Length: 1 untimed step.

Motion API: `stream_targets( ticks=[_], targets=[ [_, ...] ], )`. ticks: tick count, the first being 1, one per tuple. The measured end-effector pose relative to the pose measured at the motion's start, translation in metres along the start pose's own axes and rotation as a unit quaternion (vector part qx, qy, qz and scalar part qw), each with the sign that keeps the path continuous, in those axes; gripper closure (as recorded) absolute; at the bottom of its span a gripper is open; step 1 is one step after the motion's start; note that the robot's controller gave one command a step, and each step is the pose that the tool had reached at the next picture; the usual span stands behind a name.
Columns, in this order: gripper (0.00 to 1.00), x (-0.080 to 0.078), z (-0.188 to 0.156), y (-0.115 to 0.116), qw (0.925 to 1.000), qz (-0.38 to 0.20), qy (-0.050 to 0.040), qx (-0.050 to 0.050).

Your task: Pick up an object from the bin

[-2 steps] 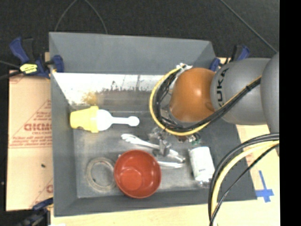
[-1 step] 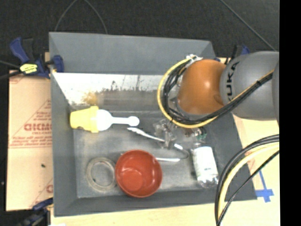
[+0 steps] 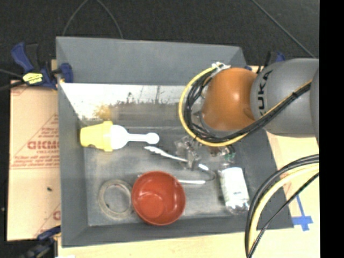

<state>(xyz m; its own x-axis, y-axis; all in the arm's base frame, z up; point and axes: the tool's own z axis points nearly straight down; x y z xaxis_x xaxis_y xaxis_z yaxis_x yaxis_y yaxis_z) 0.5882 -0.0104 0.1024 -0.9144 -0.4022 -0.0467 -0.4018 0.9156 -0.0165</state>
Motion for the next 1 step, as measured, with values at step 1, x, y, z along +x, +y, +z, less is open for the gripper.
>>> stream_targets(
  ticks=[1],
  targets=[
    [1.0,0.0167,0.0232,-0.0158,0.9994,0.035,-0.0033,0.0]
  ],
)
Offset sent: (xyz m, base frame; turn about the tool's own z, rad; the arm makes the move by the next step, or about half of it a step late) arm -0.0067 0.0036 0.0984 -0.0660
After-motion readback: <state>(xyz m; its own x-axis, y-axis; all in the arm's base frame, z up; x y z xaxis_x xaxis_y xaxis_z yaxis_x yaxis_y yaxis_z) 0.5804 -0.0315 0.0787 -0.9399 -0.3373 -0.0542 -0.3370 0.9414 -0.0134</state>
